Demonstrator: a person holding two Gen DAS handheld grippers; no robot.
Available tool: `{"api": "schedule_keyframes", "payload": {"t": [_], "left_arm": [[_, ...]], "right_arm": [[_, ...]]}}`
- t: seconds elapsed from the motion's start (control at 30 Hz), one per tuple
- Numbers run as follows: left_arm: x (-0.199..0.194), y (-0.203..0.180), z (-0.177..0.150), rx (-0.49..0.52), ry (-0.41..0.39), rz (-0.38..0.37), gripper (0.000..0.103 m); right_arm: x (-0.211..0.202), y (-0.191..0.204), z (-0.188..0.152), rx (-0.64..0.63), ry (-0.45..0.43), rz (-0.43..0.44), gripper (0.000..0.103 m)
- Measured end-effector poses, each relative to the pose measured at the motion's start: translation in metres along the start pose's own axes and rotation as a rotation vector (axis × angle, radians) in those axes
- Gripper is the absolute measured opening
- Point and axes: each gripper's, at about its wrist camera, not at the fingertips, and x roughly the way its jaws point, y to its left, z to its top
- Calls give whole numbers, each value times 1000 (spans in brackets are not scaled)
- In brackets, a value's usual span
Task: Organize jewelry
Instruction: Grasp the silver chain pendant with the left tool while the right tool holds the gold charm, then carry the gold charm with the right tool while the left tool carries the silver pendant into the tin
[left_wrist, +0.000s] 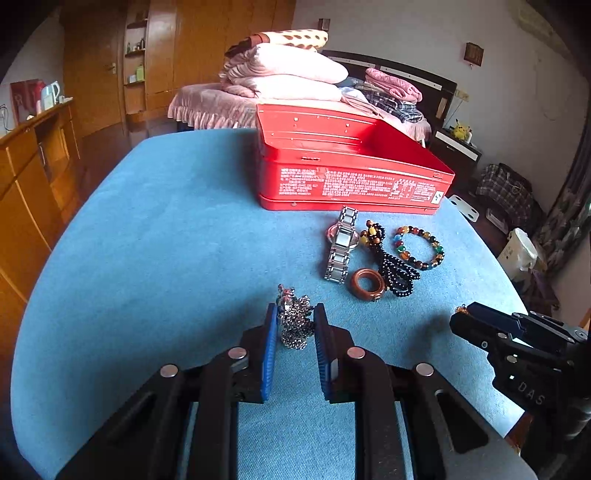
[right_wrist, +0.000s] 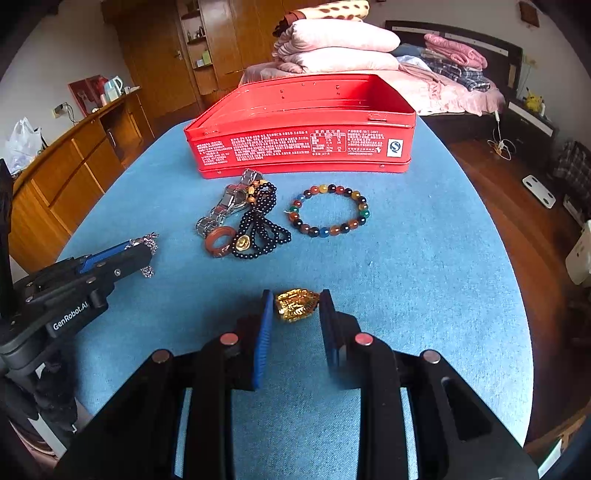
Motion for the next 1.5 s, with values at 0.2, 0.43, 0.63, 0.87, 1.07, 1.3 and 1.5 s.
{"api": "schedule_keyframes", "payload": {"t": [0.2,0.43,0.63,0.87,1.07,1.3,1.5], "left_arm": [[-4,-1,6,-8,-14,8,19],[-2,-8,21,6,-39,17,19],[1,-13,41,15,-60,25,19],[-2,-19,77,18,-109,35,19],[5,-25,118,18,-141,54,19],[37,-28,159,8,-118,76,19],[75,-28,178,6,-55,89,19]], "right_arm": [[-5,1,3,1,-9,19,24],[-8,-1,22,-7,-34,9,24],[-13,-7,46,-18,-77,-5,24],[-20,-15,81,-30,-129,-27,24],[-21,-22,118,-29,-170,-42,24],[3,-34,160,-15,-151,-50,24],[38,-46,188,5,-100,-43,24]]}}
